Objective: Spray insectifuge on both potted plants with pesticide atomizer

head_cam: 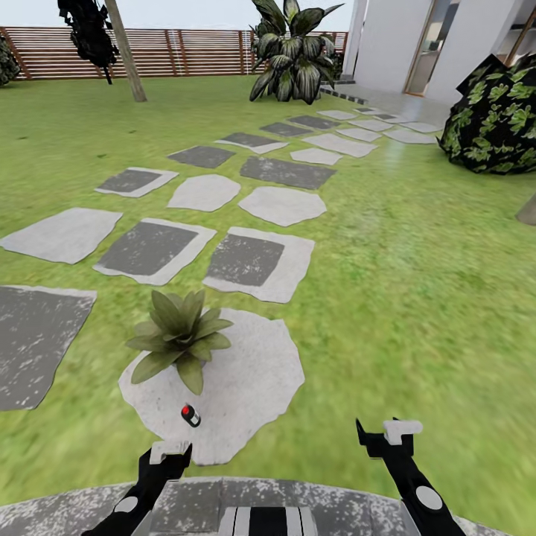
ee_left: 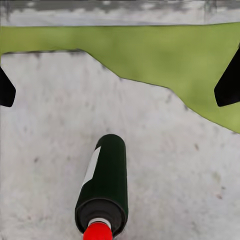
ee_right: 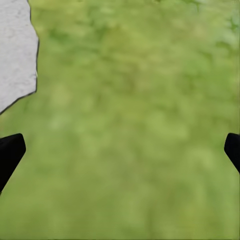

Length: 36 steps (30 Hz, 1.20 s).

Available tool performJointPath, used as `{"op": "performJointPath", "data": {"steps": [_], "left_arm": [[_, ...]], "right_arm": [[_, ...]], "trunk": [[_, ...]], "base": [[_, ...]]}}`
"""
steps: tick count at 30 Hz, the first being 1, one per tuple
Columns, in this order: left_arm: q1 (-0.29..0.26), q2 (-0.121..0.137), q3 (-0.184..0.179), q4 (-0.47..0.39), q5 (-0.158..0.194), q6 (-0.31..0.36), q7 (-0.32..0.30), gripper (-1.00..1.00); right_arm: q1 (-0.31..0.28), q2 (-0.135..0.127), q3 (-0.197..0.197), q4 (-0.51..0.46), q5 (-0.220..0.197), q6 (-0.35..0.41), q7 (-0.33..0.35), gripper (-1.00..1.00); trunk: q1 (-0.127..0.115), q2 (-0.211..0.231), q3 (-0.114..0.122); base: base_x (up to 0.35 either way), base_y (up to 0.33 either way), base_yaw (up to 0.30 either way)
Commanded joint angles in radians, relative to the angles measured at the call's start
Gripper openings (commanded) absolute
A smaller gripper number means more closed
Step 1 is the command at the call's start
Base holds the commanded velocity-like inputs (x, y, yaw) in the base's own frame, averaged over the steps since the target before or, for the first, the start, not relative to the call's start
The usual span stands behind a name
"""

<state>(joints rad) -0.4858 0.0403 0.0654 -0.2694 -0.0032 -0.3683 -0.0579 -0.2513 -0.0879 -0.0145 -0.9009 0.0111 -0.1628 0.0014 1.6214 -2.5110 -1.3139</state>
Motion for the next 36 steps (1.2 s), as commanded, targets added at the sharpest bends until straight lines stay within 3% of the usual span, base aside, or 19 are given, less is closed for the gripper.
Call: {"op": "performJointPath", "data": {"steps": [1,25,31,36], "left_arm": [[-0.001,0.000,0.007,0.001,-0.001,-0.003,-0.006,1.00],[0.001,0.000,0.007,0.001,-0.002,-0.004,-0.005,1.00],[0.032,-0.001,0.007,0.001,-0.005,-0.071,-0.005,1.00],[0.033,0.000,0.005,-0.009,-0.007,-0.076,-0.003,1.00]], "right_arm": [[0.000,0.000,-0.001,0.000,0.001,-0.003,0.000,1.00],[0.000,0.000,0.001,0.000,0.001,-0.004,0.000,1.00],[0.000,0.000,0.001,0.001,0.002,-0.004,0.000,1.00],[0.000,0.001,0.001,0.002,0.001,-0.003,0.000,1.00]], "trunk": [[0.000,0.000,-0.001],[0.000,0.000,-0.001],[0.000,0.000,-0.001],[0.000,0.000,-0.001]], "base": [[0.266,0.000,0.000],[0.103,-0.017,0.000],[0.035,0.000,0.000],[0.000,0.000,0.000]]}}
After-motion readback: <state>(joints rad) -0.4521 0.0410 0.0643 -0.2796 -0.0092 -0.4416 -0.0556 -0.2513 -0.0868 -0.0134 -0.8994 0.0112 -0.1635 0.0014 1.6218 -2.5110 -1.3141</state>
